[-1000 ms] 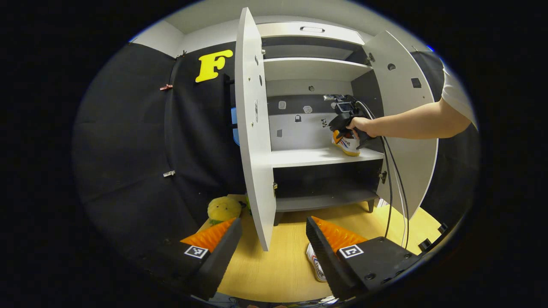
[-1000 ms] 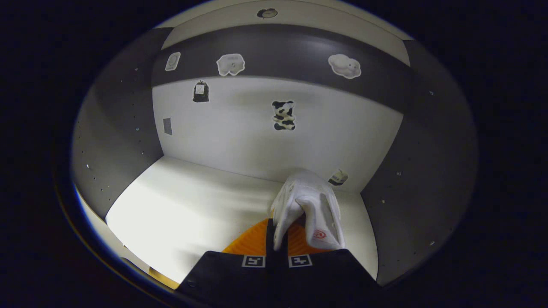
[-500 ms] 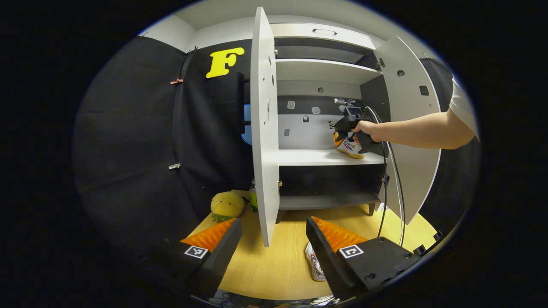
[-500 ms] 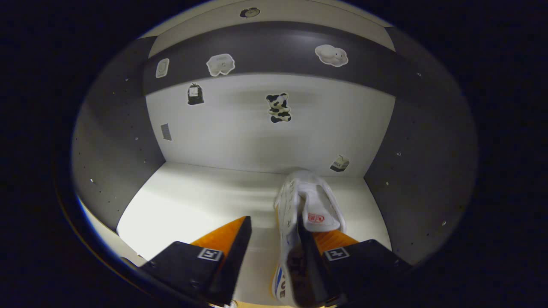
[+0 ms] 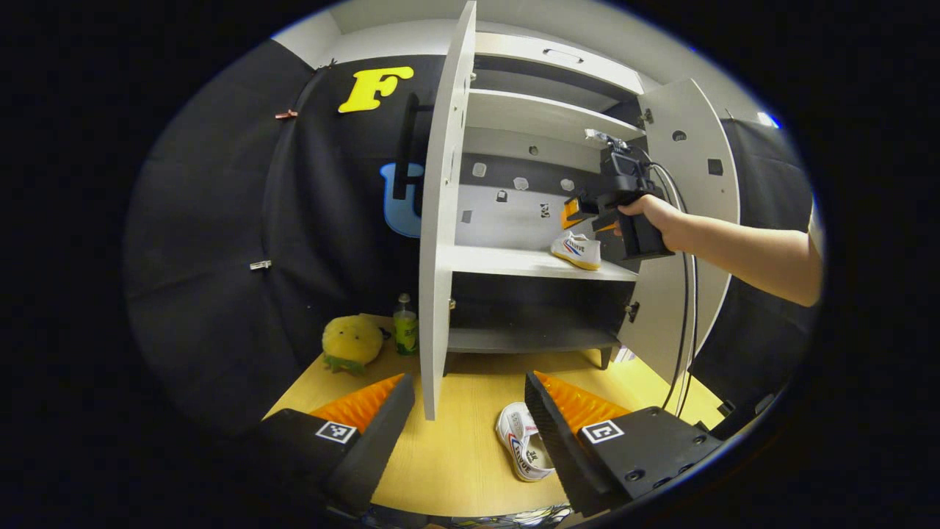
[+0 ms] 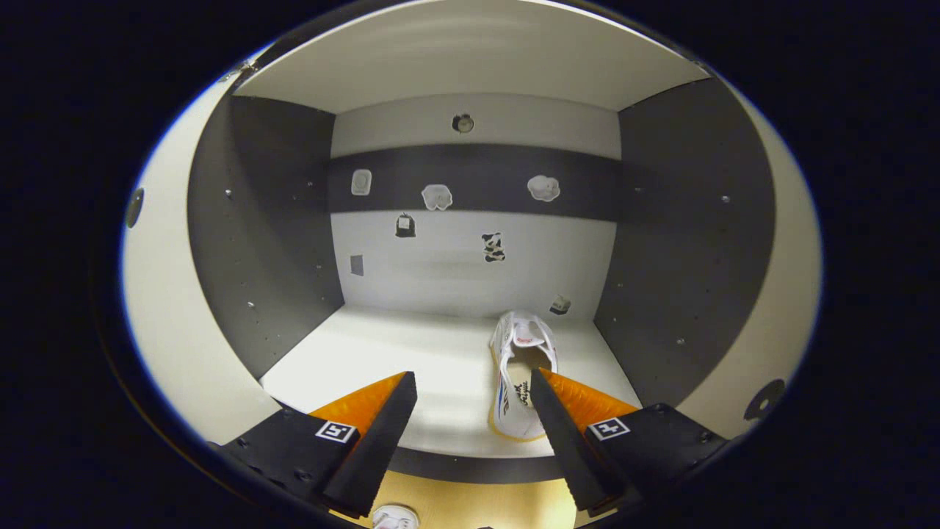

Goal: Grab one shoe with the right hand and put it into the shoe cabinet, grab the other shoe with the left hand and put it into the shoe cabinet; then close the right door with the right hand and the left door with the left hand.

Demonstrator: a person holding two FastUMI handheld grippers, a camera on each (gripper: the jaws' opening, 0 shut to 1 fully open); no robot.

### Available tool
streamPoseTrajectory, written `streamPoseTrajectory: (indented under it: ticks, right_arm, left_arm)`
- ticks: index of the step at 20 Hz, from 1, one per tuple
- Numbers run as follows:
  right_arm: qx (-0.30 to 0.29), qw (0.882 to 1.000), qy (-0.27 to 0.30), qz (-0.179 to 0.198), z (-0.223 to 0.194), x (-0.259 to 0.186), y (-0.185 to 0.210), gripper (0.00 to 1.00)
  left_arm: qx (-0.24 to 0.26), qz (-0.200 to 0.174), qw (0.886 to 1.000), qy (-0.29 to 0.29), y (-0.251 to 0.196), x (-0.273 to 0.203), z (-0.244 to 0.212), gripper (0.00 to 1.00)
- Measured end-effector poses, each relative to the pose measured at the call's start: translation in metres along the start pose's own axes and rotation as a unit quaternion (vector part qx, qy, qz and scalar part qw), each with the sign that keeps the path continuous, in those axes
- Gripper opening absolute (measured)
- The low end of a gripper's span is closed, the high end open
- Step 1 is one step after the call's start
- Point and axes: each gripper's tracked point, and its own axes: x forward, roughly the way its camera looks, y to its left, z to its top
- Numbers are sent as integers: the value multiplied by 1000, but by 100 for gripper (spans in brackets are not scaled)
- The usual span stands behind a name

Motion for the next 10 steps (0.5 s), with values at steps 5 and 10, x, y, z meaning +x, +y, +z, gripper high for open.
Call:
streamPoseTrajectory:
  ticks: [5,10]
  right_arm:
    - [19,997,-72,-26,-13,-90,-15,98]
    - [22,995,-68,-69,-81,-160,-36,98]
  left_arm:
    - [20,-58,998,28,-7,7,-36,95]
    - [21,-96,992,73,-11,12,-78,95]
